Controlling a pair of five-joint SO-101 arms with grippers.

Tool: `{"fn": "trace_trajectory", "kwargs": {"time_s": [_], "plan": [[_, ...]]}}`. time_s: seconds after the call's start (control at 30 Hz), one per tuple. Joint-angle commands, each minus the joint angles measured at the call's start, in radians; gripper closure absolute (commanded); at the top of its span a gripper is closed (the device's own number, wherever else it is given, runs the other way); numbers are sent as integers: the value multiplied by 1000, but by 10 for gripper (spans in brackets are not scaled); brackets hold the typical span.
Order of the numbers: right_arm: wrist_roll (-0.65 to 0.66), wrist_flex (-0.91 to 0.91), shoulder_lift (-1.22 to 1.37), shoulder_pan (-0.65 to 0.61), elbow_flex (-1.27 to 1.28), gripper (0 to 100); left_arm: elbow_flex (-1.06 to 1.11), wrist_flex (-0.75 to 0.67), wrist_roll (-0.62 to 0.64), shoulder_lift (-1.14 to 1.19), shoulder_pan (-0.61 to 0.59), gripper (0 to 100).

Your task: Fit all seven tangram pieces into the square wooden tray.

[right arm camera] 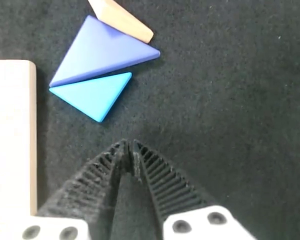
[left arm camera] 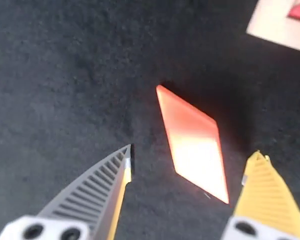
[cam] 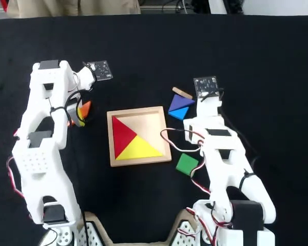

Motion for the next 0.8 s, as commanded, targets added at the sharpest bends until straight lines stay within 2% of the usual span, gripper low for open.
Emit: {"fn": "trace_trajectory", "kwargs": {"time_s": [0.0, 0.17, 0.43, 0.47, 0.57, 0.77], "plan": [[14, 8, 2, -15, -70, 987, -113, 15, -20, 75, 10, 650], [14, 6, 2, -44, -65, 987, -137, 20, -15, 172, 21, 663], [15, 6, 2, -49, -64, 987, -137, 46, 8, 172, 19, 955], [15, 6, 2, -49, -64, 987, -148, 74, 23, 172, 19, 979], [15, 6, 2, -49, -64, 987, -220, 195, 38, 172, 22, 958], [15, 6, 2, -48, -62, 987, -461, 534, 43, 172, 51, 971]]}}
